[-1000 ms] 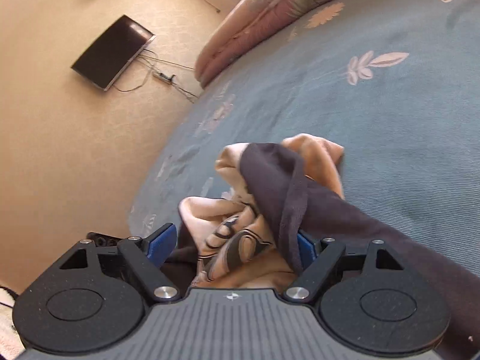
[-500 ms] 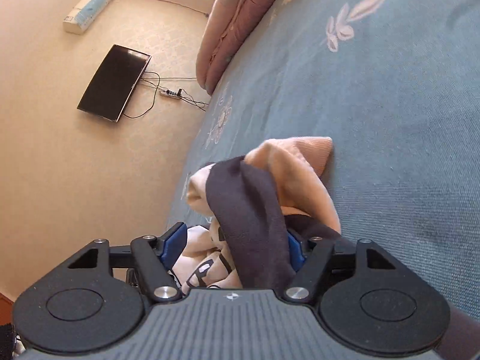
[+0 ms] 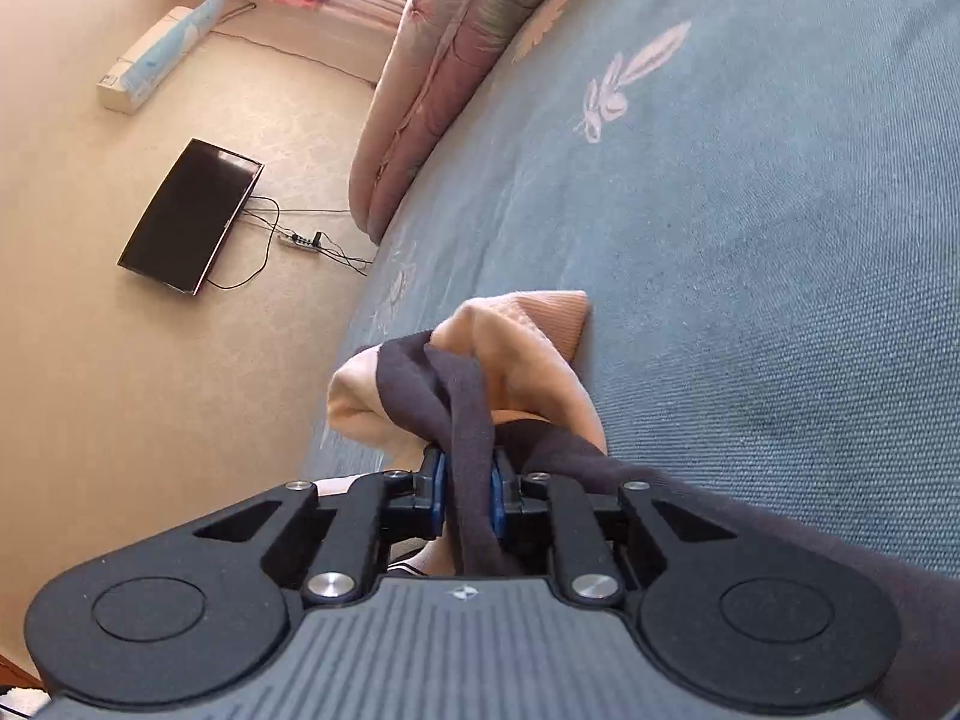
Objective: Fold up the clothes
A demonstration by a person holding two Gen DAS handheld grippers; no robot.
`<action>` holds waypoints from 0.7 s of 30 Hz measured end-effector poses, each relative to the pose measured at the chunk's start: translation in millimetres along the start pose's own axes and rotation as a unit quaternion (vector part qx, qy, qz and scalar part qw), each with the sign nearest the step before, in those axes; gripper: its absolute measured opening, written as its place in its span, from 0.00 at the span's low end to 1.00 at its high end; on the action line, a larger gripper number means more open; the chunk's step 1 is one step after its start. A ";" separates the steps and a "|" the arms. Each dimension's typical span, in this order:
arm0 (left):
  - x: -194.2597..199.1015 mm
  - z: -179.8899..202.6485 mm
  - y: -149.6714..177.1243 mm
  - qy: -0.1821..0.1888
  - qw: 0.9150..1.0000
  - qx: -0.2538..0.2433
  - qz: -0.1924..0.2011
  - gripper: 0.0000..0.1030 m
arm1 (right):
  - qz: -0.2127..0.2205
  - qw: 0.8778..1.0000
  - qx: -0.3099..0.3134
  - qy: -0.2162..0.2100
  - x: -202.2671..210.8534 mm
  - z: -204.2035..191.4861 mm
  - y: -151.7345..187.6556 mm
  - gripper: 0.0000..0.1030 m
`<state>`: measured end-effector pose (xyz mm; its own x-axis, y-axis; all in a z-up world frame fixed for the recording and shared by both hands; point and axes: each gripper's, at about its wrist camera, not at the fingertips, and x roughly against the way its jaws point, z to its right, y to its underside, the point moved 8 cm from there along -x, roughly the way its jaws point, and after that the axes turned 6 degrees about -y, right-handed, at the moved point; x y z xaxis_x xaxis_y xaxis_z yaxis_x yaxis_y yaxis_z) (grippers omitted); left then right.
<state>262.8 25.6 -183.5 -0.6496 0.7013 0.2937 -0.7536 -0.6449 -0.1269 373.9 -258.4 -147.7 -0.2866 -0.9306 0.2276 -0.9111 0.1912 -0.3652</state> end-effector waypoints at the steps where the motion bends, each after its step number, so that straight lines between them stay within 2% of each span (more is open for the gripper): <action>1: 3.8 5.0 -2.3 -0.006 1.000 -0.011 0.003 0.05 | 0.011 1.000 0.017 0.002 4.9 -11.3 -3.2 0.13; 6: 13.2 32.5 -18.2 -0.033 0.997 -0.067 0.008 0.01 | 0.022 0.994 0.082 0.076 19.0 -44.5 -17.8 0.11; 11: 10.0 64.7 -51.8 -0.072 0.987 -0.142 0.016 0.00 | 0.030 0.979 0.145 0.142 35.5 -62.2 -31.9 0.10; 16: -9.7 92.7 -93.8 -0.111 0.970 -0.215 0.029 0.00 | 0.035 0.955 0.201 0.217 55.9 -66.3 -56.2 0.10; 21: -31.1 121.2 -136.8 -0.147 0.946 -0.284 0.045 0.00 | 0.039 0.925 0.247 0.287 66.5 -62.0 -87.1 0.10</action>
